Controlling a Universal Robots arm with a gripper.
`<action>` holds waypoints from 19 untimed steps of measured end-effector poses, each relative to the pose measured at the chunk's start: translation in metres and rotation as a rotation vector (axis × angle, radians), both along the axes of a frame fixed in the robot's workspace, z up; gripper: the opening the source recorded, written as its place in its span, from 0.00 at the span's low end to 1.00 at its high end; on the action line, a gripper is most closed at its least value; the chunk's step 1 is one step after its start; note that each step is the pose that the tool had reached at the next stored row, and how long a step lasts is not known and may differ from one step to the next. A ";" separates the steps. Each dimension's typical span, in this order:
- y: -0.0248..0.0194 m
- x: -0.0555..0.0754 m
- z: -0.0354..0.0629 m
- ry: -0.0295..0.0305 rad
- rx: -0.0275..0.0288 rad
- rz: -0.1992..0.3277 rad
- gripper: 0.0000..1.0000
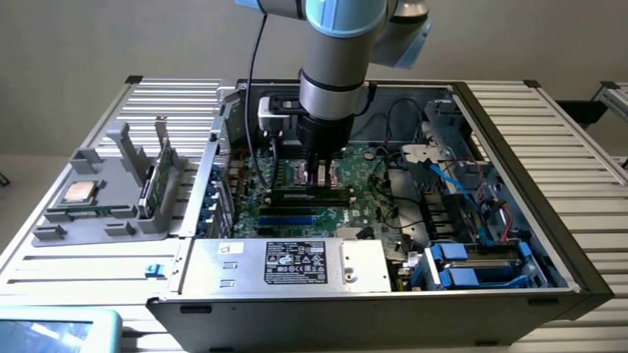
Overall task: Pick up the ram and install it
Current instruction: 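Insert the ram into the slot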
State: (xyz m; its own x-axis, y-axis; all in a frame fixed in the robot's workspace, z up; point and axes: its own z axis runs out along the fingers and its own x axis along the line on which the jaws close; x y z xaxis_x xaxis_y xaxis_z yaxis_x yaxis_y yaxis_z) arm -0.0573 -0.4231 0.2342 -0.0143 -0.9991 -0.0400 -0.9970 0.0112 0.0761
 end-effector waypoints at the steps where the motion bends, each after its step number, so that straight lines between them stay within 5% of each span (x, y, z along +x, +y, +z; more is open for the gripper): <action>1: 0.0000 0.000 -0.0001 0.0001 -0.0001 0.000 0.11; 19: 0.0000 0.000 -0.0028 0.0001 -0.0002 0.000 0.11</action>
